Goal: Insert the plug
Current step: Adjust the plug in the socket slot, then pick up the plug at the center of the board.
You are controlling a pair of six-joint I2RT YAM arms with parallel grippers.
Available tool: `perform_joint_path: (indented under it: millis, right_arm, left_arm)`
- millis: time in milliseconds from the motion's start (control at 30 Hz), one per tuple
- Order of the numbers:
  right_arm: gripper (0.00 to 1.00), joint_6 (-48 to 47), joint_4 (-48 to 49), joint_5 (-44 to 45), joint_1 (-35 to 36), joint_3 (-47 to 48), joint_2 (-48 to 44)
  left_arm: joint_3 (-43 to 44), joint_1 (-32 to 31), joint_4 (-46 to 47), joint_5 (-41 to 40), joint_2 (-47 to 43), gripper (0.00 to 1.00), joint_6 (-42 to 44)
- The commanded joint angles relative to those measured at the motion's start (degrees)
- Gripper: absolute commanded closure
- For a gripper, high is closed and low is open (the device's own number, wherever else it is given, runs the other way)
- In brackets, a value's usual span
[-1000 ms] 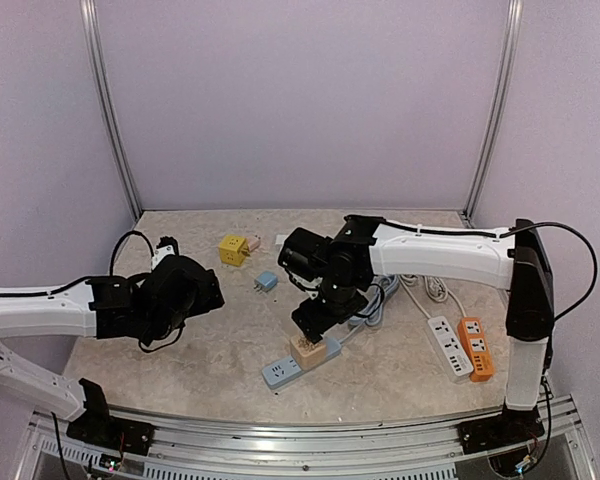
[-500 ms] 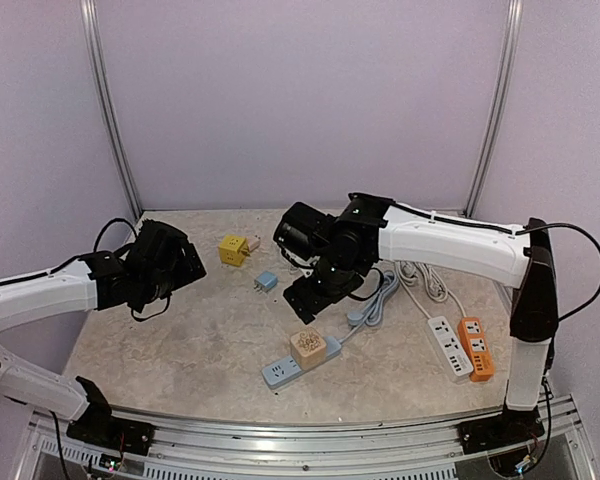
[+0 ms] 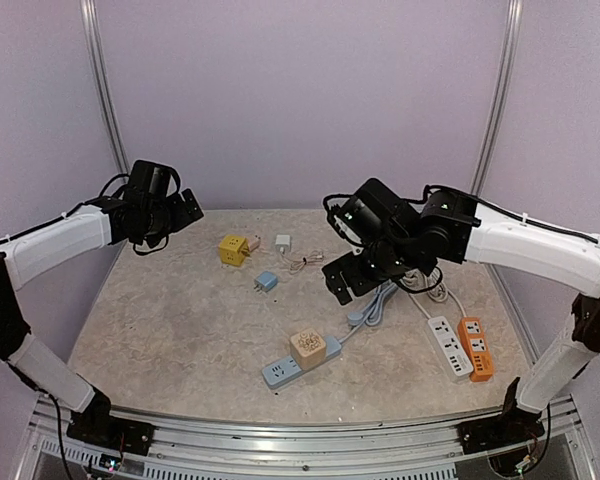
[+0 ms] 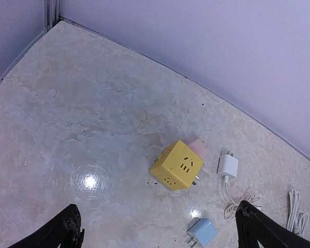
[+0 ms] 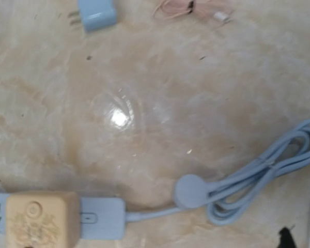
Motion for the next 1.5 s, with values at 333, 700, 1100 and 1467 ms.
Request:
perform_joint_path:
  millis: [333, 700, 1100, 1467]
  right_arm:
    - [0.0, -2.0, 8.3, 2.3, -2.9, -12.1, -11.0]
    - [0.0, -2.2, 15.9, -2.7, -4.4, -20.4, -16.1]
    - [0.0, -2.9, 14.4, -3.1, -4.7, -18.8, -12.5]
    - [0.01, -3.2, 13.6, -3.2, -4.7, -18.9, -11.5]
  left_arm:
    - [19.3, 6.1, -5.0, 12.3, 16.5, 0.01, 10.3]
    - [30.4, 7.9, -2.2, 24.8, 27.6, 0.01, 25.4]
    - [37.1, 7.3, -9.6, 27.3, 40.1, 0.01, 27.5]
    - [33.4, 3.1, -12.1, 24.3, 40.6, 0.01, 32.3]
